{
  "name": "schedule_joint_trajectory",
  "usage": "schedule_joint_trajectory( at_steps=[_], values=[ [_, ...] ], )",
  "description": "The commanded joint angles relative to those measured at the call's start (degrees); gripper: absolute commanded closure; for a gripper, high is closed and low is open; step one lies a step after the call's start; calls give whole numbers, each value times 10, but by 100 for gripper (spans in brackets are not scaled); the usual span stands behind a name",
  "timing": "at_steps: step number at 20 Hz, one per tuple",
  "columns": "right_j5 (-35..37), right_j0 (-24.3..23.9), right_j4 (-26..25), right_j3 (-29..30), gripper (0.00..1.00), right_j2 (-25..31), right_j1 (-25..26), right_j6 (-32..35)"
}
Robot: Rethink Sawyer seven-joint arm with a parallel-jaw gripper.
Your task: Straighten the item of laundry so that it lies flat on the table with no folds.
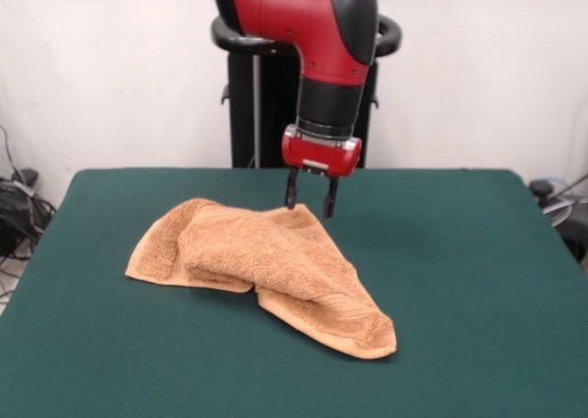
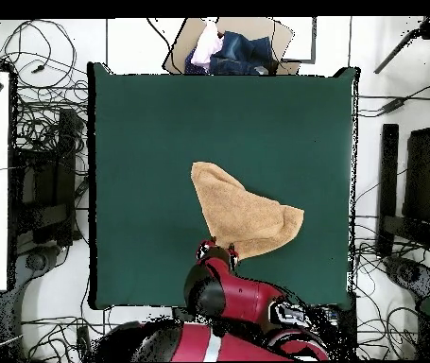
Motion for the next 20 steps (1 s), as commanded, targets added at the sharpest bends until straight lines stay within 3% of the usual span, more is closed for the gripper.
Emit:
schedule_joint_trajectory(
  at_steps=[1, 20],
  values=[
    [-40, -2, -5, 5, 0, 12, 27, 108],
    [-116, 8, 11, 14, 0, -1, 87, 122]
  ],
)
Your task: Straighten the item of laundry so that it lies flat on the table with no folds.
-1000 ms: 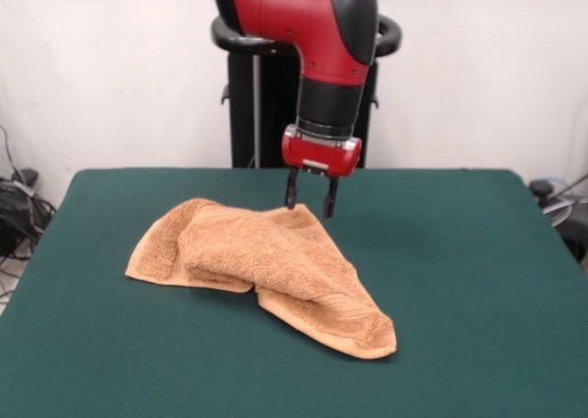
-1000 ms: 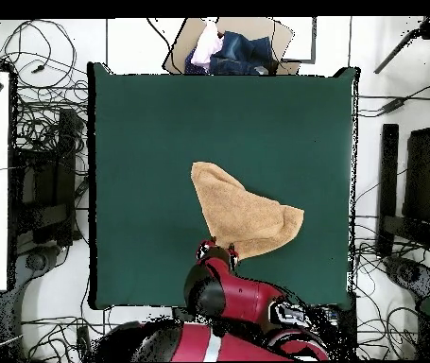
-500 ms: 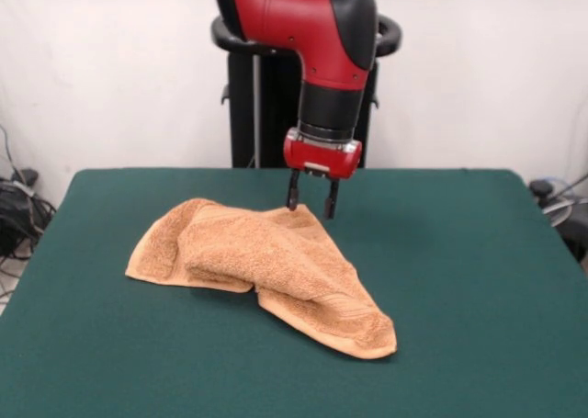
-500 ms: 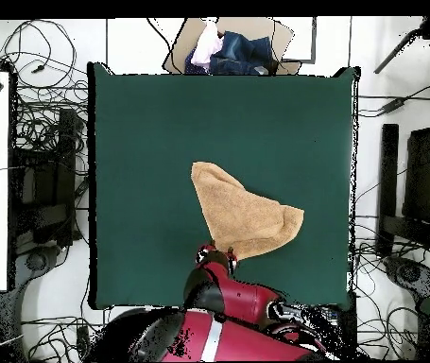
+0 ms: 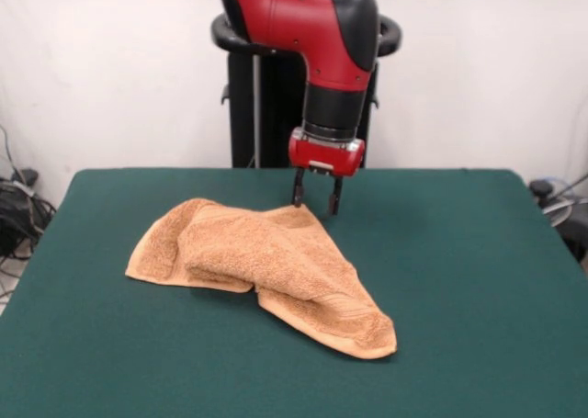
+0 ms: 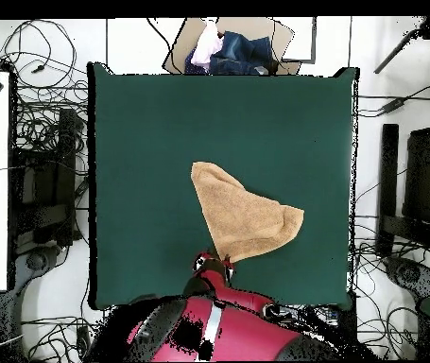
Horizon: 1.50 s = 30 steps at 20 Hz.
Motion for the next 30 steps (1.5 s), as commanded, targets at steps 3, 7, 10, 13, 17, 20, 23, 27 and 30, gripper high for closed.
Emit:
schedule_joint_trajectory(
  at_steps=[3, 7, 10, 13, 17, 20, 23, 27, 30],
  values=[
    [-58, 3, 11, 1, 0, -1, 34, 123],
    [-61, -13, -1, 7, 0, -6, 31, 115],
    [-65, -28, -15, 4, 0, -7, 35, 109],
    [-71, -40, -26, 0, 0, -7, 40, 107],
    [-71, -51, -38, 0, 0, -11, 34, 104],
    [-66, -61, -45, -6, 0, -11, 32, 99],
    [-76, -64, -43, -22, 0, -2, 56, 103],
    [-90, -60, -34, -53, 0, 15, 94, 107],
    [-92, -56, -28, -57, 0, 17, 100, 109]
  ],
)
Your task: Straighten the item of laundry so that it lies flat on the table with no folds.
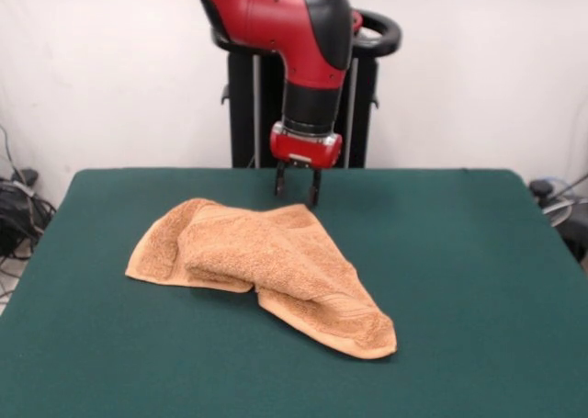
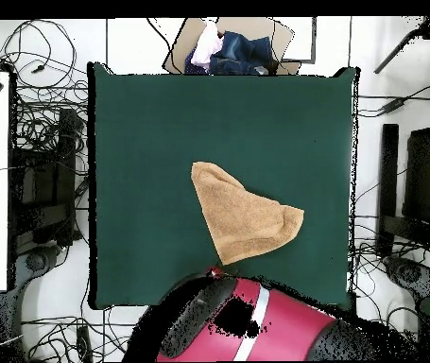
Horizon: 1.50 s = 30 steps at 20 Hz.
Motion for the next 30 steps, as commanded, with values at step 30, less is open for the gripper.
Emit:
schedule_joint_trajectory(
  at_steps=[30],
  values=[
    [-83, -14, 3, -106, 0, 51, 66, 110]
  ],
)
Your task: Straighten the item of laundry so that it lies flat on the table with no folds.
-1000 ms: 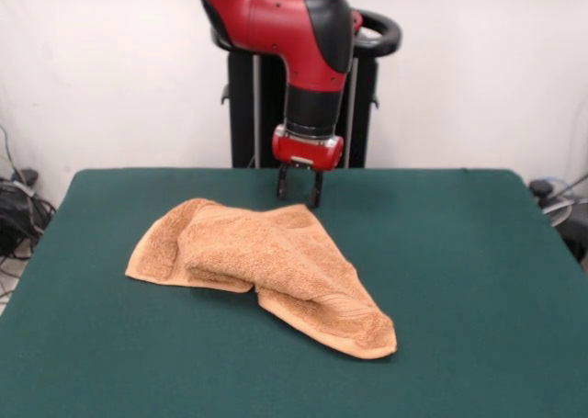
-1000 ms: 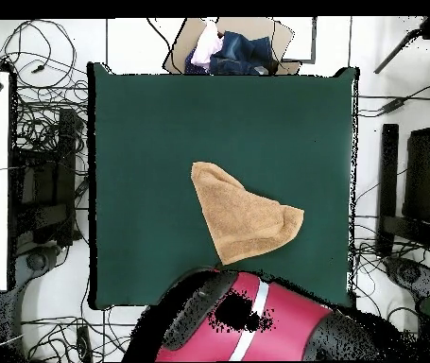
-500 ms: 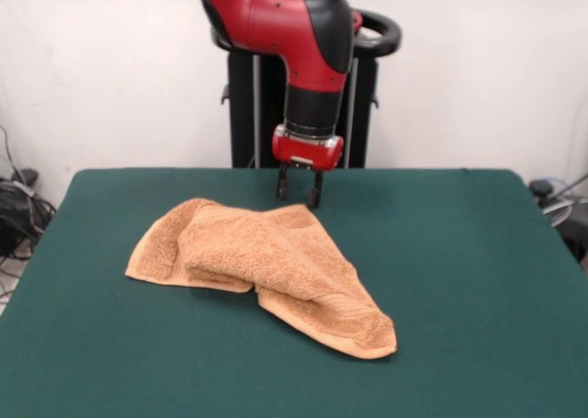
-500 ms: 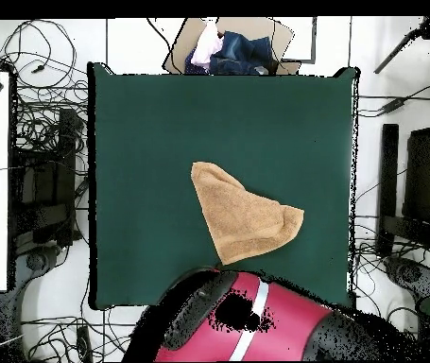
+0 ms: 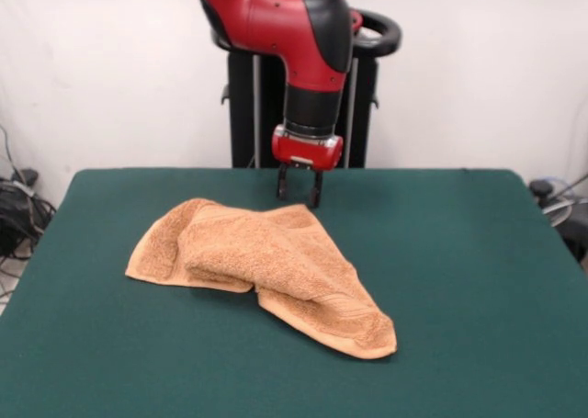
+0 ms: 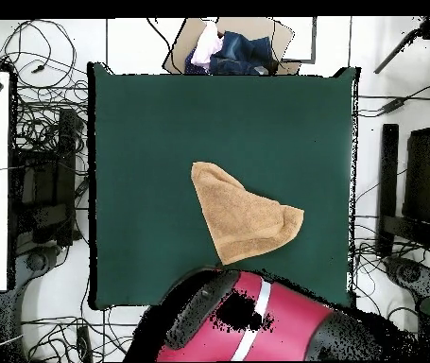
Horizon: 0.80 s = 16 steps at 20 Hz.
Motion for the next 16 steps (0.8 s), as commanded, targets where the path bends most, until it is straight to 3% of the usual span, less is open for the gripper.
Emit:
schedule_joint_trajectory(
  at_steps=[1, 16],
  values=[
    [-61, -12, 8, -108, 0, 52, 51, 110],
    [-58, -22, -9, -117, 0, 62, 47, 103]
  ],
)
